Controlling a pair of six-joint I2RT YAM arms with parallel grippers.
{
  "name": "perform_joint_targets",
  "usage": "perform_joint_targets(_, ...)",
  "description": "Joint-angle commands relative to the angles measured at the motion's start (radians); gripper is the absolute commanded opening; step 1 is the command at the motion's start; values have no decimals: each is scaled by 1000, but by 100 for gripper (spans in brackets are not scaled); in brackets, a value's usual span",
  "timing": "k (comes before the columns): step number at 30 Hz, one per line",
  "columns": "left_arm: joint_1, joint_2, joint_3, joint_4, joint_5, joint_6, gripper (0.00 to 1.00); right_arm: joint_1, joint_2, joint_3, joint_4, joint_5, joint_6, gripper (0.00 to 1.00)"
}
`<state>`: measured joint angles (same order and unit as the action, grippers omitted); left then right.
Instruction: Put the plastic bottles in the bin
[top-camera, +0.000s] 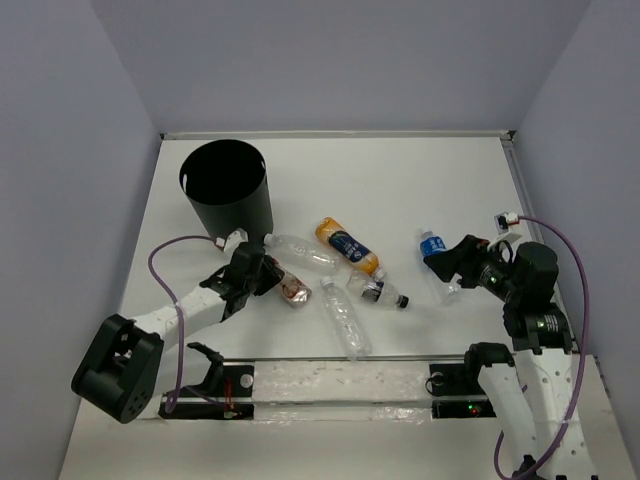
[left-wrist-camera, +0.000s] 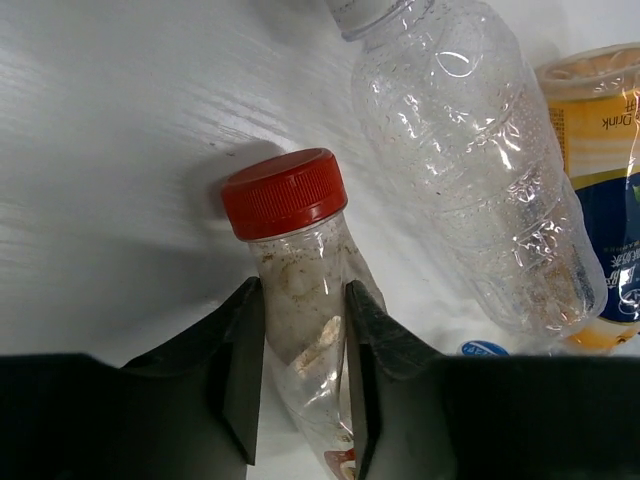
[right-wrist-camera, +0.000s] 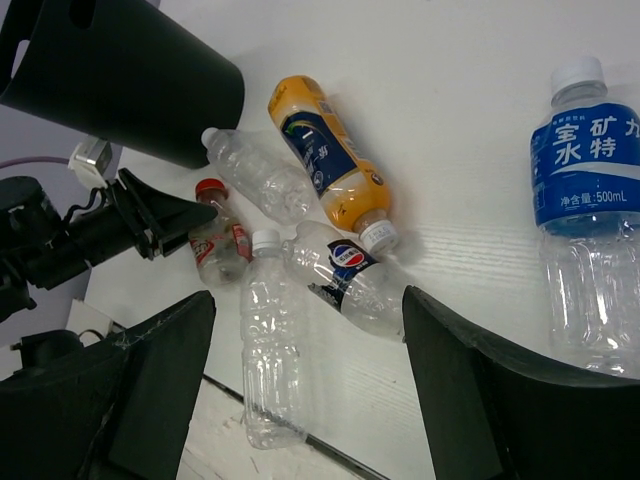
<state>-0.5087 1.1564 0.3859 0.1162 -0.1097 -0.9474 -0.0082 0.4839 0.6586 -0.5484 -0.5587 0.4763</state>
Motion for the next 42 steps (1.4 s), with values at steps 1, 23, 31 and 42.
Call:
perform_joint_targets(1,-5,-41,-5,10,-62,-2,29,-6,-4,-1,64,-21,8,81)
perform_joint_targets(23,-27,-177,915,-379,-517,499,13,322,321,61,257,179,-14,81)
perform_joint_targets(31,90,112,1131,-296,-719,645,15,523,582,190,269,329,-120,91)
perform_joint_targets(42,183,290,1036,-67,-851,788,21,859,898,435,174,485,-254,77)
